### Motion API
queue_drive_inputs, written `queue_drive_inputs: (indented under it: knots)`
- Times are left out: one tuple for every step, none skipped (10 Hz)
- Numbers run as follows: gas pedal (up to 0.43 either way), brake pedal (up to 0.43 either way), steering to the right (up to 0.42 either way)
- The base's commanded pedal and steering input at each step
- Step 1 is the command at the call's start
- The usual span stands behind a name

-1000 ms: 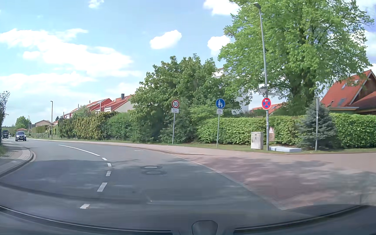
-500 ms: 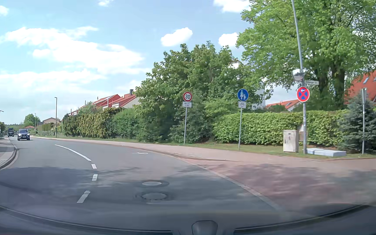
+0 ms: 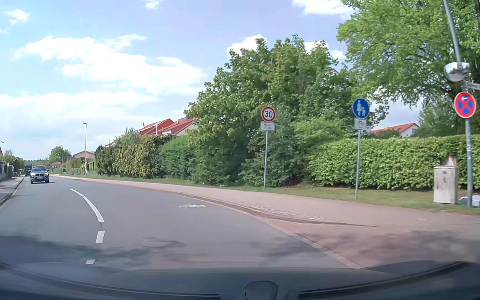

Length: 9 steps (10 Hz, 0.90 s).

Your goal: Follow the waypoints while adhering to traffic rules and regulations

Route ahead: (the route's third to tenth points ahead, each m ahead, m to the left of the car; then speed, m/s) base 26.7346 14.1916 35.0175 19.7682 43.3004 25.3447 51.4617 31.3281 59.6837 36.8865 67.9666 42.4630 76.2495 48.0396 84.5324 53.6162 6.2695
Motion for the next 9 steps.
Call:
queue_drive_inputs:
  knots:
    - [0.067, 0.0, -0.136]
    - [0.067, 0.0, -0.139]
    - [0.067, 0.0, -0.141]
    - [0.067, 0.0, -0.149]
    - [0.067, 0.0, -0.156]
    - [0.067, 0.0, -0.164]
    - [0.067, 0.0, -0.175]
    - [0.067, 0.0, -0.179]
    - [0.079, 0.0, -0.18]
